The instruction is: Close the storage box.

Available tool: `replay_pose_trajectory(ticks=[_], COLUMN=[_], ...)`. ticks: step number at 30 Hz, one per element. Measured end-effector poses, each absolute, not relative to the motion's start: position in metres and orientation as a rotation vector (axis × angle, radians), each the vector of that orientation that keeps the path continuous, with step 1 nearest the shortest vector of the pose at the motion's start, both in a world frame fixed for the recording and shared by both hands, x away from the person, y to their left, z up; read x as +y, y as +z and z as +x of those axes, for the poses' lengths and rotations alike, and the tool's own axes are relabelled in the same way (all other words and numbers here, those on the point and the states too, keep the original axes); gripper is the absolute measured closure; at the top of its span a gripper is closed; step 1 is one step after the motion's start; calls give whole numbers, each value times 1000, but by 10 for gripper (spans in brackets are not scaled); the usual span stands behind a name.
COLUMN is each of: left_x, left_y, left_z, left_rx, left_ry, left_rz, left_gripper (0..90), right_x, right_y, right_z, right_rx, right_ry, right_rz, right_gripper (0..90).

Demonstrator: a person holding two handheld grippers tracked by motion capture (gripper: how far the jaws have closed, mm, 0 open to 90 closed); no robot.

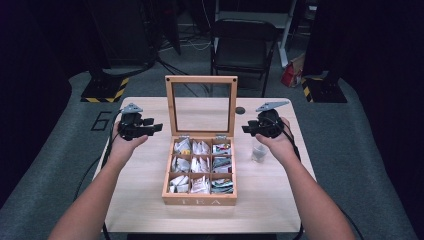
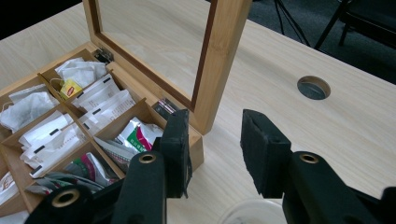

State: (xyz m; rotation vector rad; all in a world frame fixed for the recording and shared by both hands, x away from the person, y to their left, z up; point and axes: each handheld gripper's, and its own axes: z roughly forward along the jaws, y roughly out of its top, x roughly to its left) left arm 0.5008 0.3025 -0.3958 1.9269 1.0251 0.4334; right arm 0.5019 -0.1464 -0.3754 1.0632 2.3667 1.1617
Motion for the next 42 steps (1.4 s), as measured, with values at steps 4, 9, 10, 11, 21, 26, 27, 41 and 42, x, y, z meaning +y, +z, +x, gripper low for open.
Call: replay_pose_trajectory(ticks=[4,9,10,11,21,26,27,41,42], left_x=[301,300,299,299,296,297,299,309,309], left_y=[-396,-396,-396,-396,-398,-398,-398,-400,-400], left_z=[502,505,505,505,504,504,504,504,504], left_rx=[1020,1016,1016,1015,1006,1011,1009,1033,1032], left_ry=[425,416,418,412,405,407,403,399,400], left_rz=[1933,1931,1929,1936,1936,1931,1932,1915,1913], left_gripper=[485,486,487,488,488,488,488,487,487], right_x=[-141,-136,-135,-134,-122,-113,-112,-100,-100], right_y=[-375,-374,-374,-374,-377,-377,-378,-382,-382], right_z=[508,516,518,519,532,538,540,551,551], right_rx=[2355,2346,2339,2332,2344,2331,2330,2334,2331], right_ry=[1171,1173,1176,1186,1195,1216,1216,1239,1246], right_rz=[1062,1055,1053,1065,1060,1063,1063,1060,1063], right_gripper=[595,582,577,569,520,497,495,436,430])
